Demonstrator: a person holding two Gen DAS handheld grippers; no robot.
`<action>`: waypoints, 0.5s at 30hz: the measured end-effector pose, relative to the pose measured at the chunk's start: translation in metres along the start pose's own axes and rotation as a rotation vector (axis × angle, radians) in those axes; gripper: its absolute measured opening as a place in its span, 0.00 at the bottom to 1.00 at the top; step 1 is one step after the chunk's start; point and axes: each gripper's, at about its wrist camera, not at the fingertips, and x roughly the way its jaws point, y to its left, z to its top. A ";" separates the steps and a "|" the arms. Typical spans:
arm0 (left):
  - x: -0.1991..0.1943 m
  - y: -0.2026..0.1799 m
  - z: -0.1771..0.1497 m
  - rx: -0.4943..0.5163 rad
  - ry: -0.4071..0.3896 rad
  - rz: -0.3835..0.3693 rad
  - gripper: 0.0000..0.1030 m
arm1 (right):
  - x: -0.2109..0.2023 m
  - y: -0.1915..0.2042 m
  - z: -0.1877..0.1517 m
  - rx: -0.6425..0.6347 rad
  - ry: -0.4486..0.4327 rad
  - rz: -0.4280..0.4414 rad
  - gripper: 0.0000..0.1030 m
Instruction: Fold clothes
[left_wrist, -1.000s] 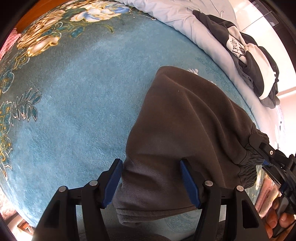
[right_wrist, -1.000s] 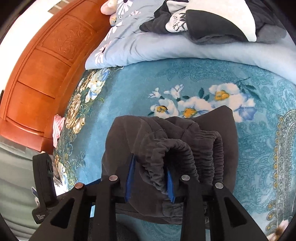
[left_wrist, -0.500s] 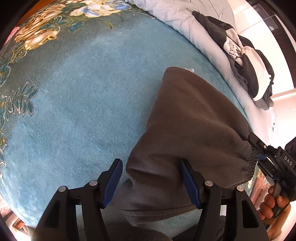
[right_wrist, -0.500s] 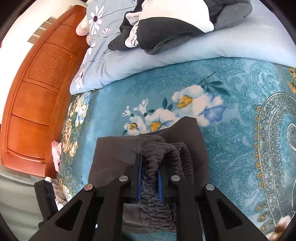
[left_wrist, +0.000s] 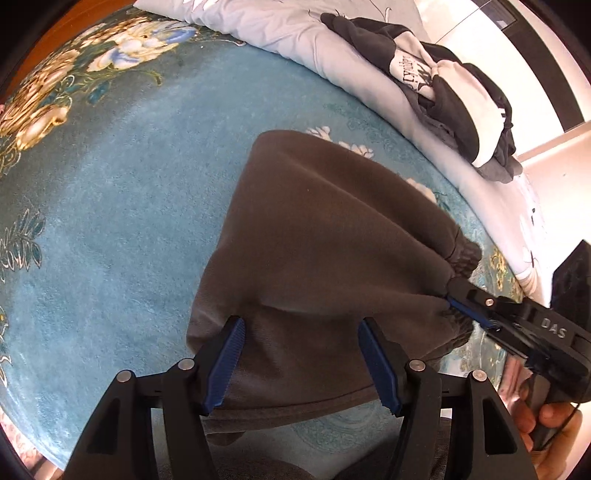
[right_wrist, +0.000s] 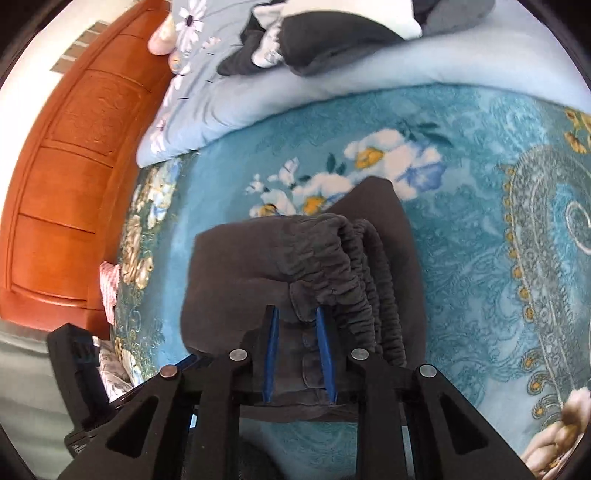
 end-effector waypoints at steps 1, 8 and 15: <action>-0.006 0.006 0.002 -0.009 -0.016 -0.037 0.66 | -0.002 -0.003 0.000 0.019 -0.009 0.025 0.20; -0.006 0.059 0.027 -0.085 -0.021 -0.120 0.88 | -0.037 -0.021 0.003 -0.051 -0.099 0.036 0.81; 0.039 0.066 0.037 0.040 0.144 -0.194 0.88 | 0.013 -0.050 0.018 0.021 0.112 0.122 0.85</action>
